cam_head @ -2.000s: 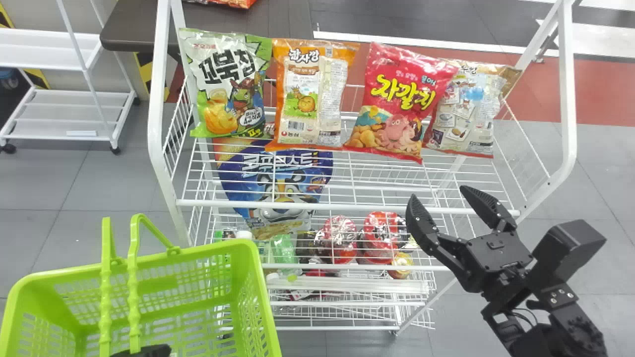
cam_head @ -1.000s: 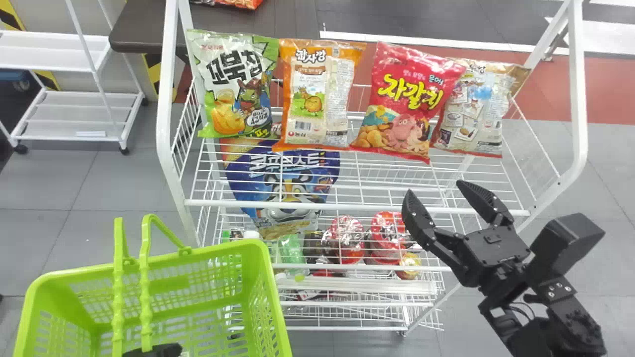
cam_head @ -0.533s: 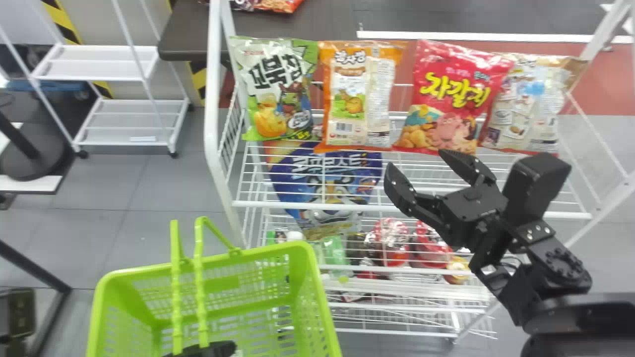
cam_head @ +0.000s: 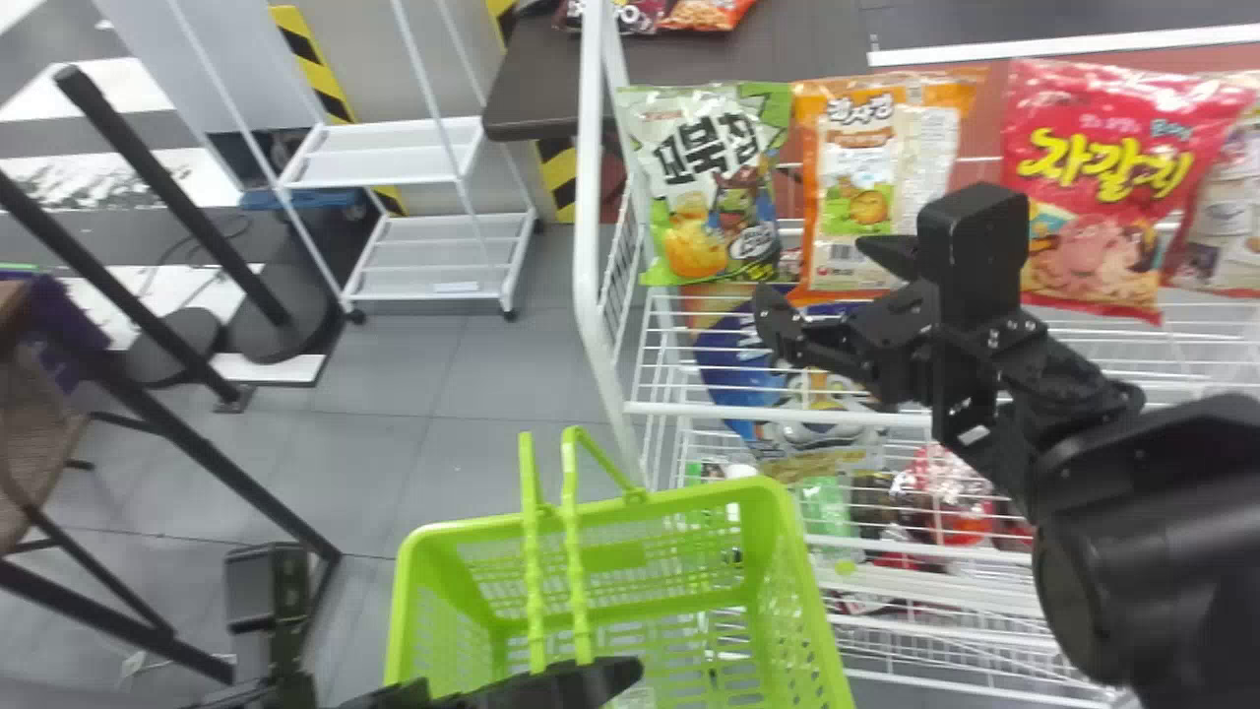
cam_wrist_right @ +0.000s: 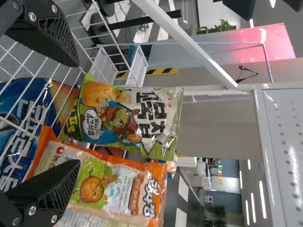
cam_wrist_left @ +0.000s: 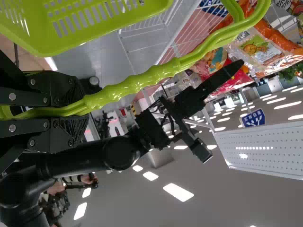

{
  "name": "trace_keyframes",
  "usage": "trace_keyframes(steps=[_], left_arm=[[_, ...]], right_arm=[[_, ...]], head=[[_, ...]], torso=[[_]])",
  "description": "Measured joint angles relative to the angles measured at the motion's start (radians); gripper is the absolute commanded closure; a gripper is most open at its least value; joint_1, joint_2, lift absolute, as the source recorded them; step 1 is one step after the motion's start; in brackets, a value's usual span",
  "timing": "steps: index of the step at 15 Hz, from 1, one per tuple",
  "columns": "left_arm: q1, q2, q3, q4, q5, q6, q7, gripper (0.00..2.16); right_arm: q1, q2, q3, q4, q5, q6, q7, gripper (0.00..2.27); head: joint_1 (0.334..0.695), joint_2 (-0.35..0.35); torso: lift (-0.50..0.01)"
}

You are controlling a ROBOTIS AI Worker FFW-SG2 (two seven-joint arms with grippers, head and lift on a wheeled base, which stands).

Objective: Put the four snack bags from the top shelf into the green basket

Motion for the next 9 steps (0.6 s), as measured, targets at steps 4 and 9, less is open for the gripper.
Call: trace_keyframes(steps=[4,9], left_arm=[[-0.032,0.0,-0.008,0.048,0.017,0.0,0.0,2.15],[-0.038,0.009,-0.005,0.071,0.035,0.0,0.0,2.15]], right_arm=[[-0.171,0.0,0.097,0.166,-0.015,0.047,-0.069,0.08],[-0.383,0.0,0.192,0.477,-0.142,-0.036,-0.112,0.06]], head=[[0.695,0.285],[0.695,0.299]], torso=[[0.0],[0.0]])
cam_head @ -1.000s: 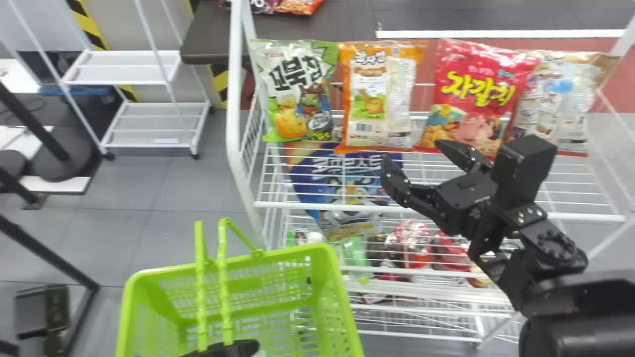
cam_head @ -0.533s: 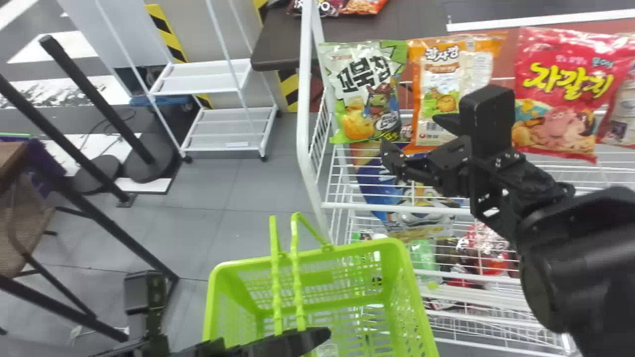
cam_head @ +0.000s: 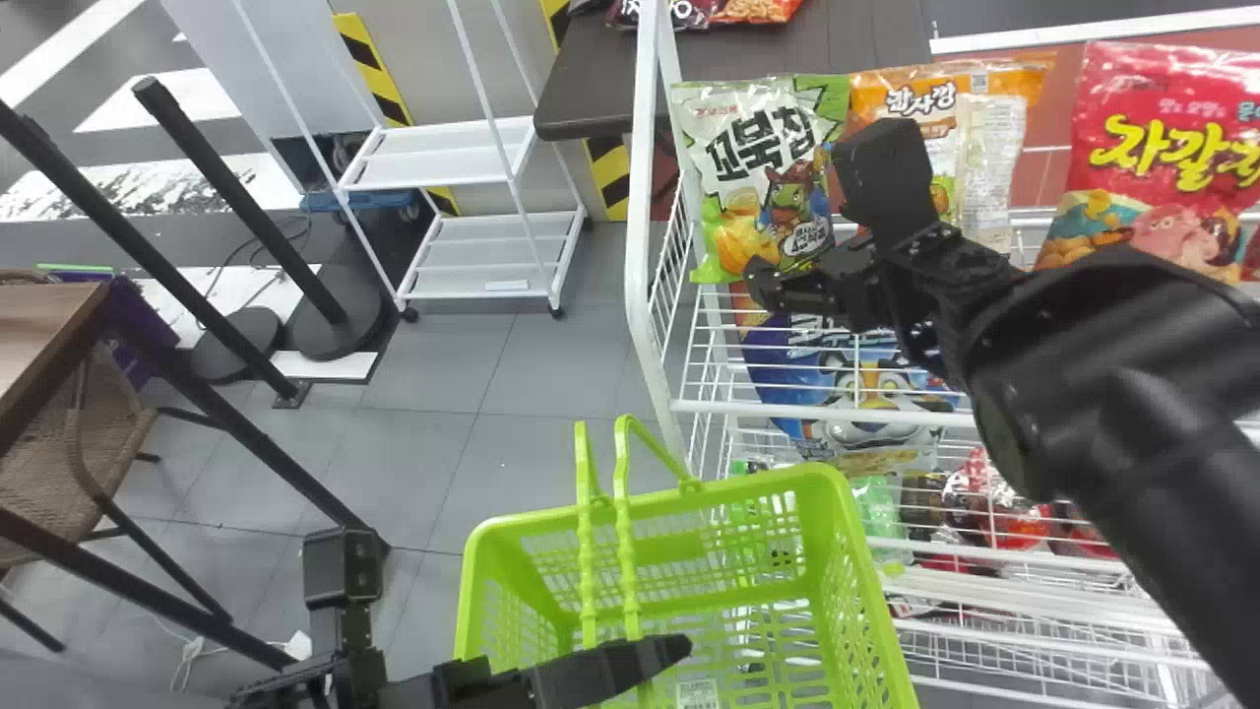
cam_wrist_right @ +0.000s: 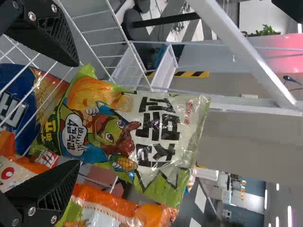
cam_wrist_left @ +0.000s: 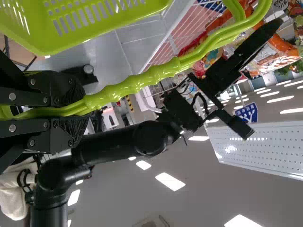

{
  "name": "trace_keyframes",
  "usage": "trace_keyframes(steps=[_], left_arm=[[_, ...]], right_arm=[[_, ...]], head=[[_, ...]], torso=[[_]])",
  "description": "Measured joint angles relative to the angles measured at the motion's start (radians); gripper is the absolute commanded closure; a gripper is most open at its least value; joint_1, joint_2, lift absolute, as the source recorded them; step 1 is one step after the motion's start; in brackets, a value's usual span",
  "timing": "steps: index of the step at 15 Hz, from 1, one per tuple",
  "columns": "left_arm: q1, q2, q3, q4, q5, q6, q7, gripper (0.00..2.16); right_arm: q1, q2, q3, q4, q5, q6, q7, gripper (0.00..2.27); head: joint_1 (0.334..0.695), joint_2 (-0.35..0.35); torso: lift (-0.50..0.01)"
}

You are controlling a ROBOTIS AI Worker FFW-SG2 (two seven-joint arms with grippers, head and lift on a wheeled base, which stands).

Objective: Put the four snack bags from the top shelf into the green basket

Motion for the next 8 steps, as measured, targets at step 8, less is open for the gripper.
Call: trace_keyframes(steps=[8], left_arm=[[0.006,0.013,0.012,0.025,0.026,-0.02,0.0,2.15]], right_arm=[[-0.225,0.0,0.105,0.472,-0.081,-0.371,0.007,0.41]], head=[[0.695,0.274]], torso=[[0.0]])
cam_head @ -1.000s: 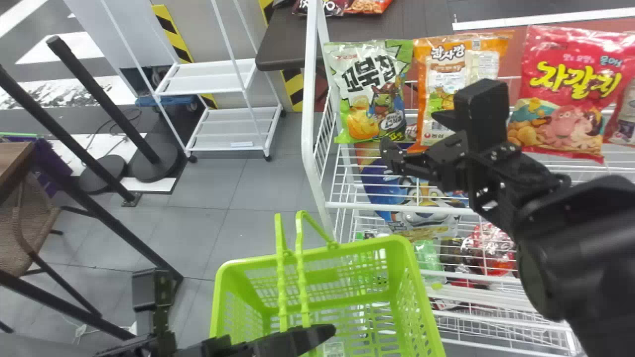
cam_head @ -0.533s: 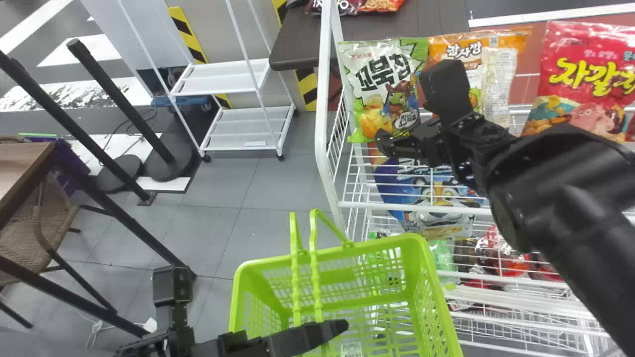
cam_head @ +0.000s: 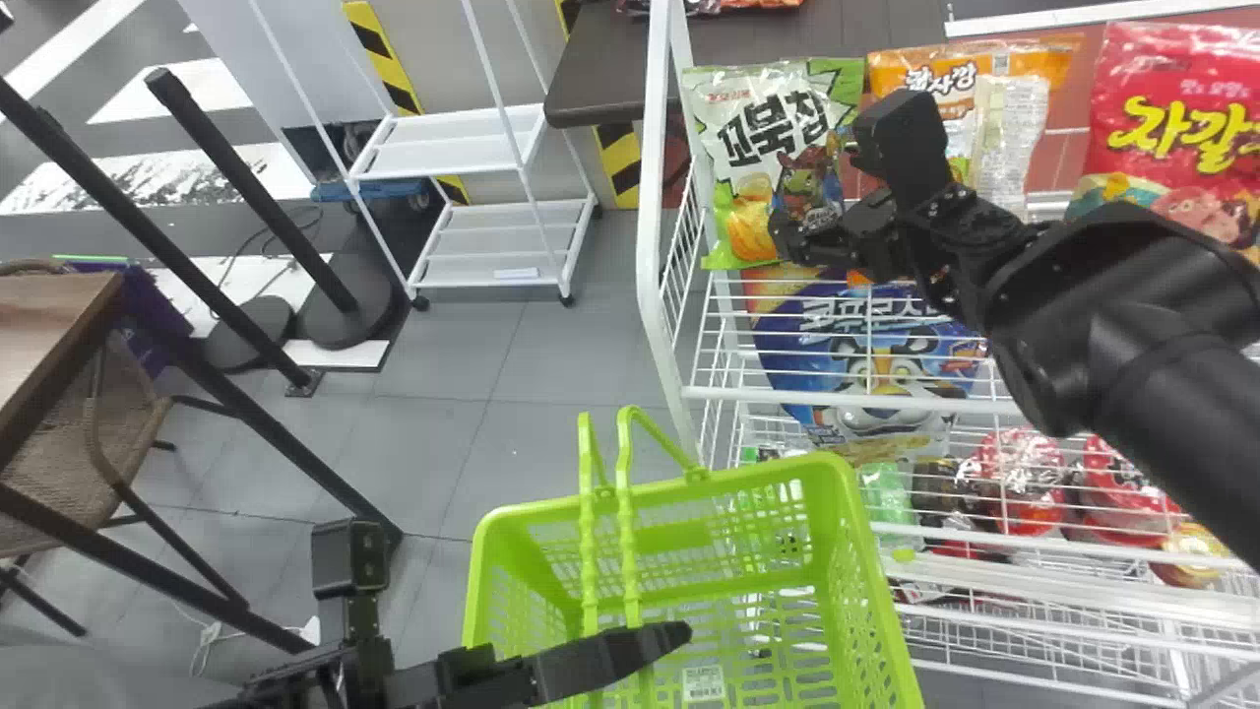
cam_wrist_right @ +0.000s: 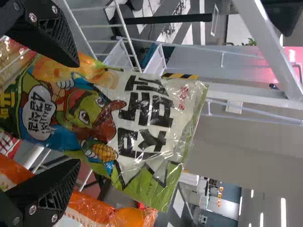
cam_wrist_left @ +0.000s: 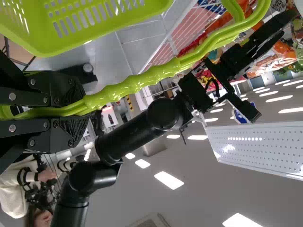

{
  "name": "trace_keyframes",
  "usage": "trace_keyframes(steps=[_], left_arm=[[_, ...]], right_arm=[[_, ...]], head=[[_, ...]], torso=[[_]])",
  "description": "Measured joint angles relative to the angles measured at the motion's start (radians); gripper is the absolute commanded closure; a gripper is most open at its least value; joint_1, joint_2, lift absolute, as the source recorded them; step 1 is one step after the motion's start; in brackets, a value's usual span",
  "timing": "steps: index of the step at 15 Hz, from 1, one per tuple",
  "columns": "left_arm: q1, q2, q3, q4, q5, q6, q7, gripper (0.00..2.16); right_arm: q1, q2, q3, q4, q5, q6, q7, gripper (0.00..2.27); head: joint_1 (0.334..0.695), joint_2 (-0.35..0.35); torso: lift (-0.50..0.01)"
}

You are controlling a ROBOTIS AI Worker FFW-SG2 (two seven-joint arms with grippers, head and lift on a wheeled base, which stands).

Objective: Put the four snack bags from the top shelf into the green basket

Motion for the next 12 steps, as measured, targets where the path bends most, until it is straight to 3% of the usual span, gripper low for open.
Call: trace_keyframes(steps=[2,5,8,12], left_arm=[[0.0,0.001,0.001,0.004,0.002,-0.005,0.0,2.15],[-0.004,0.002,0.001,0.011,0.001,-0.008,0.0,2.15],[-0.004,0.002,0.002,0.017,0.001,-0.01,0.0,2.15],[-0.004,0.002,0.005,0.026,0.001,-0.016,0.0,2.15]], right_arm=[[-0.033,0.0,0.012,0.045,-0.026,-0.019,0.03,0.81],[-0.068,0.0,0.018,0.086,-0.049,-0.015,0.092,1.98],[-0.08,0.0,0.016,0.098,-0.062,0.003,0.098,2.24],[-0.076,0.0,0.012,0.09,-0.069,-0.014,0.099,2.24]], head=[[0.695,0.268],[0.695,0.271],[0.695,0.266],[0.695,0.269]], torso=[[0.0],[0.0],[0.0],[0.0]])
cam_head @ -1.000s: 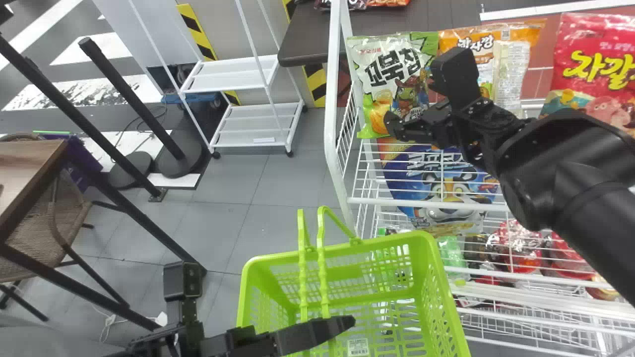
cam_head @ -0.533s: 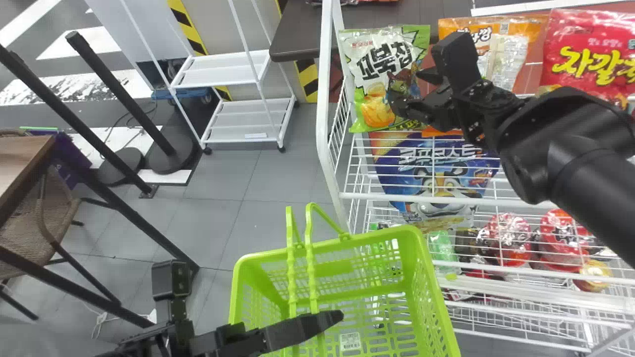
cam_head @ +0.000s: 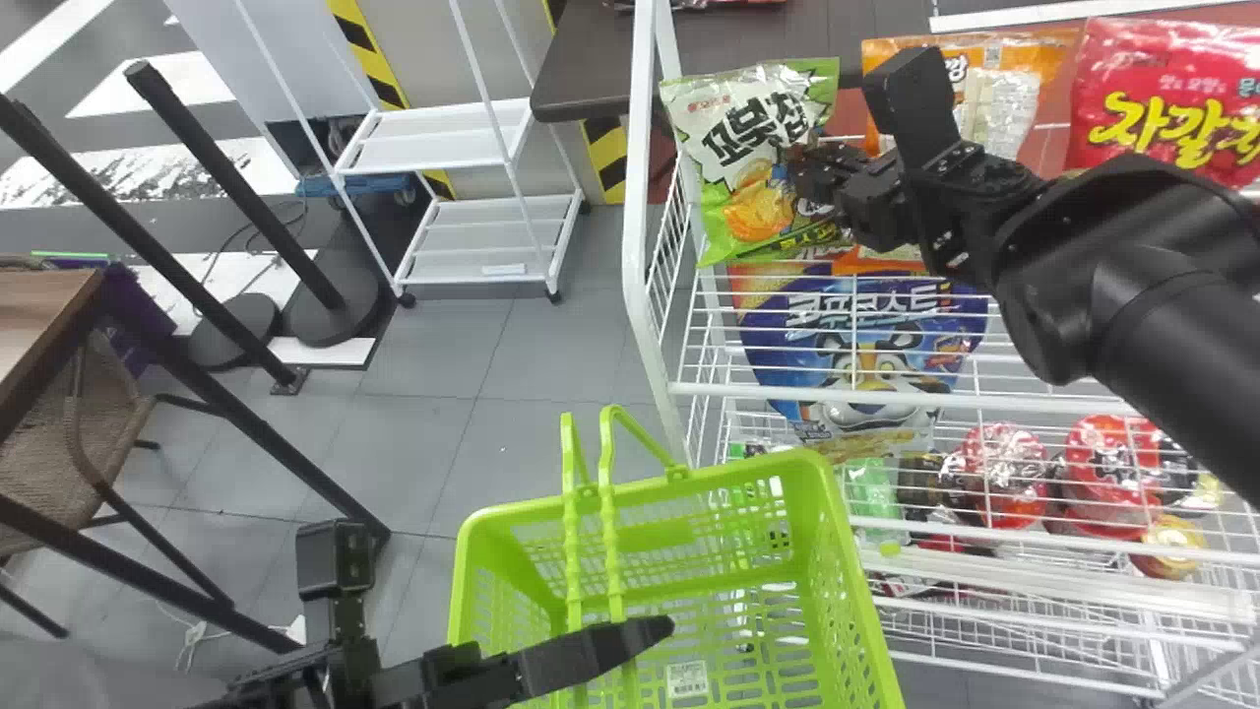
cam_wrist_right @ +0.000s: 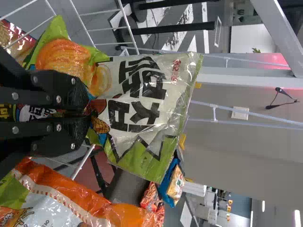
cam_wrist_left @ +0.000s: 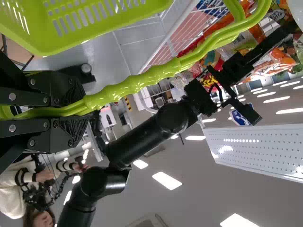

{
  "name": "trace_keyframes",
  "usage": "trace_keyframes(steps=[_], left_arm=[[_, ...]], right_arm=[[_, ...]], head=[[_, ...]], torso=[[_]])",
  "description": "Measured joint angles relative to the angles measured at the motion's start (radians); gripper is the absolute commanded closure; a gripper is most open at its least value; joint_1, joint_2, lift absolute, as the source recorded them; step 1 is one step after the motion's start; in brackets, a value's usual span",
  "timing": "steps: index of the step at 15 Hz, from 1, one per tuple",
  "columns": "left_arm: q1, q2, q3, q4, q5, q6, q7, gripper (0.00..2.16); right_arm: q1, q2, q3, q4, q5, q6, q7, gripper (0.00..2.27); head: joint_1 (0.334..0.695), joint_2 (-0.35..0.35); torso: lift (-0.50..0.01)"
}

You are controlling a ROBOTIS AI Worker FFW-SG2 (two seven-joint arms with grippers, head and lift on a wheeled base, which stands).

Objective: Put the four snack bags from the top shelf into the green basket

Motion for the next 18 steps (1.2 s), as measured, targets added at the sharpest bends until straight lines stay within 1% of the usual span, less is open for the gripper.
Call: trace_keyframes(steps=[3,6,9,10,12,14,15,16,18], left_arm=[[0.0,0.0,0.004,0.003,0.0,-0.004,0.0,2.15],[0.0,0.0,0.009,0.005,0.0,-0.007,0.0,2.15],[0.002,0.002,0.024,0.009,0.008,-0.011,0.0,2.15],[0.002,0.004,0.028,0.01,0.011,-0.015,0.0,2.15],[0.001,0.009,0.033,0.015,0.016,-0.021,0.0,2.15],[-0.003,0.016,0.036,0.017,0.019,-0.023,0.0,2.15],[-0.006,0.019,0.037,0.019,0.021,-0.023,0.0,2.15],[-0.01,0.023,0.037,0.022,0.023,-0.023,0.0,2.15],[-0.021,0.029,0.037,0.027,0.025,-0.023,0.0,2.15]], right_arm=[[0.029,0.0,-0.006,-0.023,0.002,-0.071,0.011,2.24],[0.087,0.0,-0.019,-0.096,0.013,-0.123,0.011,2.24],[0.174,0.0,-0.037,-0.232,0.039,-0.068,-0.005,2.24],[0.215,0.0,-0.054,-0.298,0.059,-0.021,-0.012,2.24],[0.312,0.0,-0.084,-0.464,0.143,0.101,-0.04,2.24],[0.439,0.0,-0.12,-0.665,0.277,0.234,-0.052,2.24],[0.492,0.0,-0.136,-0.747,0.323,0.278,-0.052,2.24],[0.549,0.0,-0.151,-0.843,0.361,0.327,-0.058,2.24],[0.64,0.0,-0.168,-1.013,0.391,0.41,-0.085,2.25]], head=[[0.695,0.283],[0.695,0.31],[0.695,0.349],[0.695,0.35],[0.695,0.35],[0.695,0.35],[0.695,0.35],[0.695,0.35],[0.695,0.35]], torso=[[0.0],[0.0],[0.0],[0.0],[0.0],[0.0],[0.0],[0.0],[0.0]])
